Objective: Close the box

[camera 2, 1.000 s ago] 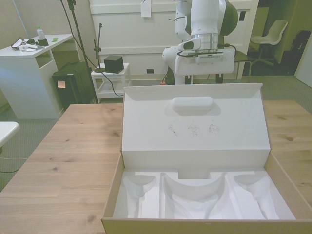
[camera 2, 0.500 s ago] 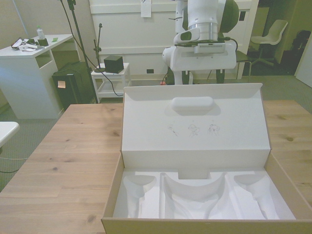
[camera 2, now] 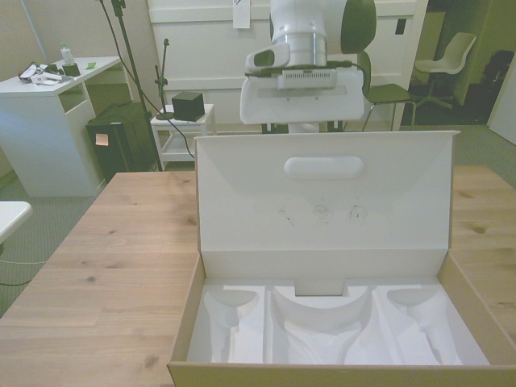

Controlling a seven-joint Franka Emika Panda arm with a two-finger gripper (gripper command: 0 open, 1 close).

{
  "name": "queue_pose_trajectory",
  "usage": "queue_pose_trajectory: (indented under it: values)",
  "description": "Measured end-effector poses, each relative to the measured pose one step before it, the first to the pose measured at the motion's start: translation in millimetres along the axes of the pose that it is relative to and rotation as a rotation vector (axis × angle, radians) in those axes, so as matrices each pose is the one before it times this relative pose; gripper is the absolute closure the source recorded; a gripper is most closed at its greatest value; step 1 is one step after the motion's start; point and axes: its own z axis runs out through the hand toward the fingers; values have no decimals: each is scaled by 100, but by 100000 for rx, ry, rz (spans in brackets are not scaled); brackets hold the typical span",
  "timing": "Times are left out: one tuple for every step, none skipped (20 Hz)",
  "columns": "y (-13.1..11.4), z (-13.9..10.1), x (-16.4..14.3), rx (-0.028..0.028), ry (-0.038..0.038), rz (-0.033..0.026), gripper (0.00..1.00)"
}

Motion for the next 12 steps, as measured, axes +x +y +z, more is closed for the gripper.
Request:
queue_pose_trajectory:
  values:
    - [-152,-796,833,242,789,137,0]
    - [-98,-557,853,-72,489,136,0]
    - [-98,-343,940,-231,413,107,0]
    - [-126,-64,1009,-368,294,4,0]
    - [-78,125,981,-454,160,76,0]
    - [-131,261,992,-269,184,150,0]
    - [-102,274,830,-417,25,90,0]
    - [-122,256,773,-440,134,121,0]
    - [-124,268,702,-336,26,122,0]
    - [-115,197,611,-356,3,-9,0]
    - [-127,129,614,-280,259,-47,0]
    - [-144,137,486,-355,-85,-237,0]
